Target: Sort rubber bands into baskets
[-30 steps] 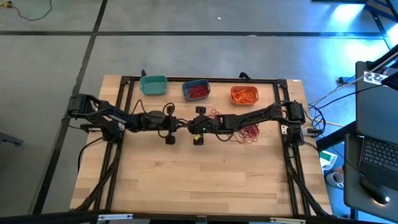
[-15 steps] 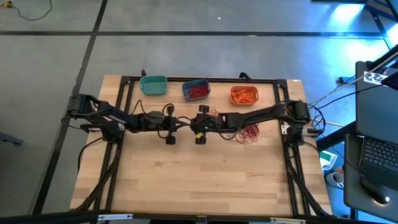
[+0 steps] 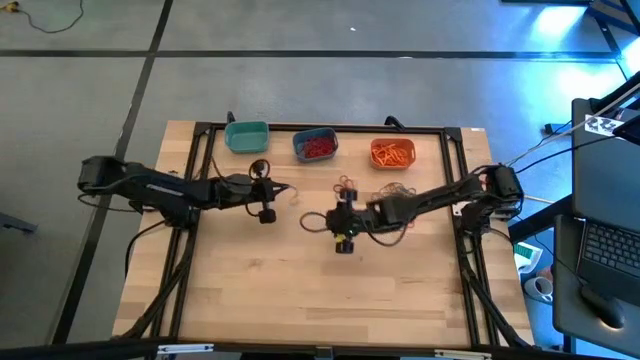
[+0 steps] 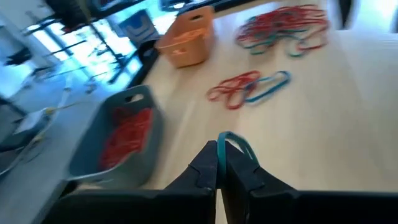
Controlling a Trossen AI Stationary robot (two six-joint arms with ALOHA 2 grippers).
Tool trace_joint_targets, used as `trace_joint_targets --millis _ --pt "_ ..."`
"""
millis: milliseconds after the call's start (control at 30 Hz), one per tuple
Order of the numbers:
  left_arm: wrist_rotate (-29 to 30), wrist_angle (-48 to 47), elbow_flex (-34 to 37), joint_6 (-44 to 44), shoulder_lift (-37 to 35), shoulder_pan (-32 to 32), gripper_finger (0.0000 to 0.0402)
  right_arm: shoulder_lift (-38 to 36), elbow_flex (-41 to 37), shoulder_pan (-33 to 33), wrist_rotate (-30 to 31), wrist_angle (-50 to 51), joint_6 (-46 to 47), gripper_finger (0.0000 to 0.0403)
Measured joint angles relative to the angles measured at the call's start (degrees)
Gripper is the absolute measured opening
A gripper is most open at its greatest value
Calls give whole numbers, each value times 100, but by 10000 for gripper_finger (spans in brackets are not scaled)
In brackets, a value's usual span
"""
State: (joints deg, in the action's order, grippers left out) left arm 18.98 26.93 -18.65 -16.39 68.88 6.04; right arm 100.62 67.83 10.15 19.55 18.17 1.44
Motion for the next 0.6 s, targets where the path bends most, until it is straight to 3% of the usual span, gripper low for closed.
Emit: trace_joint_targets --millis 233,400,600 --pt "825 -821 4 -88 -1002 370 5 -79 -667 583 454 -217 845 174" --pt "1396 -1012 2 -181 -1517 981 3 -81 -1006 734 828 -920 729 174" --pt "1741 -1032 2 -344 -1713 1998 5 -81 -1024 653 887 -1092 534 174"
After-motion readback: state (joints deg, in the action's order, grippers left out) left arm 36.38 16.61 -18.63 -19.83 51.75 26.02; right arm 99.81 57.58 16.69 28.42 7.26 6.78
